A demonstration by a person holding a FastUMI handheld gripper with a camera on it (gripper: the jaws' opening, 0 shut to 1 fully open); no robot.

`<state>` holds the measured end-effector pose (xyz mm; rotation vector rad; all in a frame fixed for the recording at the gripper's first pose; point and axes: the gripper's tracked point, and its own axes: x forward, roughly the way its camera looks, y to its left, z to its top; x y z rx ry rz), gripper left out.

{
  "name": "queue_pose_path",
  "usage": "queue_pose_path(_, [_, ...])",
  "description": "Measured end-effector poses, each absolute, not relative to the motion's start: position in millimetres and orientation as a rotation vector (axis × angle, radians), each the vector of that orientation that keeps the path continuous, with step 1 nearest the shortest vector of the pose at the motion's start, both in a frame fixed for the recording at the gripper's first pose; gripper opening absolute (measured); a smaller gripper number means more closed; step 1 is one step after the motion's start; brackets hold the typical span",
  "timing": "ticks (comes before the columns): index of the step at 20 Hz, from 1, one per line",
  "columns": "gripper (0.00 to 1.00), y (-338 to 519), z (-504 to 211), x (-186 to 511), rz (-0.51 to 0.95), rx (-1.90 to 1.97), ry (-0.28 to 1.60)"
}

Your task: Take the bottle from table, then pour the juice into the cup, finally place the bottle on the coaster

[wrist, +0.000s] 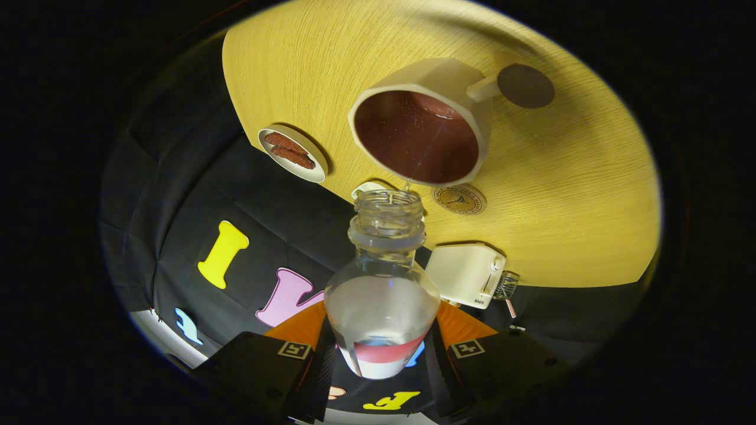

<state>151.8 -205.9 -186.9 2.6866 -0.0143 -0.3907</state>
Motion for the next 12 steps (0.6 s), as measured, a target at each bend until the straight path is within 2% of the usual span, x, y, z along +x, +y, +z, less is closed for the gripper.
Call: queue_pose_path(12, [0.7, -202.2, -185.2, 154.0, -0.406, 2.684, 0.006])
